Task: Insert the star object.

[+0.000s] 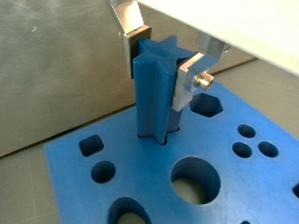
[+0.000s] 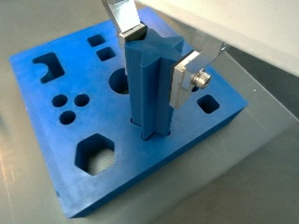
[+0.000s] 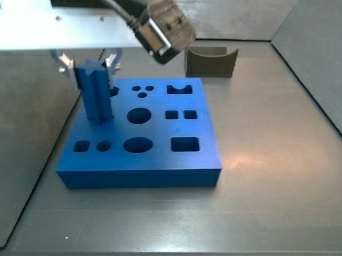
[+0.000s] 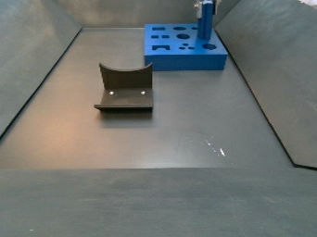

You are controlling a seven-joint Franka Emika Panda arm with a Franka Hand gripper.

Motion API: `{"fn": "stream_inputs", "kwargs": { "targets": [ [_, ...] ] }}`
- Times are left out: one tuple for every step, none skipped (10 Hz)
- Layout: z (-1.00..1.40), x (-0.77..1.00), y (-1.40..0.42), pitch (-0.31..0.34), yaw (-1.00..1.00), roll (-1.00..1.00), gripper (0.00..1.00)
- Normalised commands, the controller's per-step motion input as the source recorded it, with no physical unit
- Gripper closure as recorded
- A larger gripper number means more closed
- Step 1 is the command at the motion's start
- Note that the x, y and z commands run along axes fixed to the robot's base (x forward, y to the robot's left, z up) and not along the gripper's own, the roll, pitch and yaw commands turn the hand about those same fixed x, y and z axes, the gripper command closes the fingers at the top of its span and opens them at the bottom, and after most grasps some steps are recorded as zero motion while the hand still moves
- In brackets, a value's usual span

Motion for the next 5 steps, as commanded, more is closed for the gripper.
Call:
{"fn": "stream_inputs", "kwargs": {
  "targets": [
    [-0.29,-0.03,-0.09,0.0,0.32,0.14,1.0],
    [-0.37,0.04,-0.01,0.004,0.14,0.1,1.0],
    [-0.44,0.17,0.0,0.011,0.0,0.01,1.0],
    [-0.81,0.06,0.01,-0.209,0.0,-0.04,1.0],
    [-0.69,0.13,0.05,-0.266,0.0,-0.07,1.0]
  ]
}}
